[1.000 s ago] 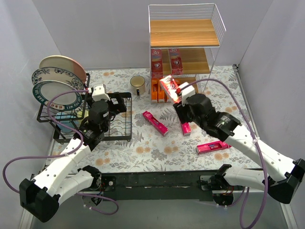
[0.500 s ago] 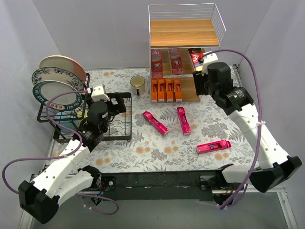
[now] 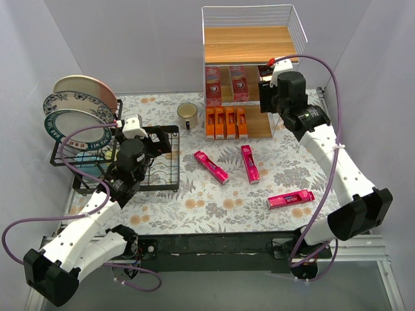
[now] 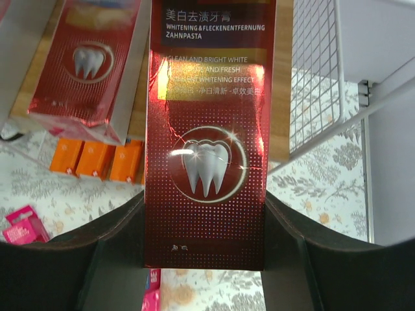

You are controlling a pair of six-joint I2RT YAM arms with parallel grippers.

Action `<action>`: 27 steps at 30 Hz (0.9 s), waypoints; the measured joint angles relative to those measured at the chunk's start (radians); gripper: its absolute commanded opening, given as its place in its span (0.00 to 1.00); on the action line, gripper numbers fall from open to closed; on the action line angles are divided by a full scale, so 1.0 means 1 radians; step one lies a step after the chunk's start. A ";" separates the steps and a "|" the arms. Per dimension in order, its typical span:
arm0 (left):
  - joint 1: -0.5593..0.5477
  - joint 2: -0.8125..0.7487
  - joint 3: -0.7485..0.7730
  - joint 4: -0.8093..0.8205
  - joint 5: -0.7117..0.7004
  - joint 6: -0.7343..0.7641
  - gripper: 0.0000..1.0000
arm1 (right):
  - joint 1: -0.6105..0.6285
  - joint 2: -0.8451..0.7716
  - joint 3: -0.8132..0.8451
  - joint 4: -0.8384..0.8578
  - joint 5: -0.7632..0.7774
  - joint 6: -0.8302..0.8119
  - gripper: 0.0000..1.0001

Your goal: Place and organize the toothpastes onto the shelf

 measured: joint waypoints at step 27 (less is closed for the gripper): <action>0.000 0.001 0.000 0.000 0.026 0.000 0.98 | 0.000 0.076 -0.184 0.385 0.122 0.027 0.65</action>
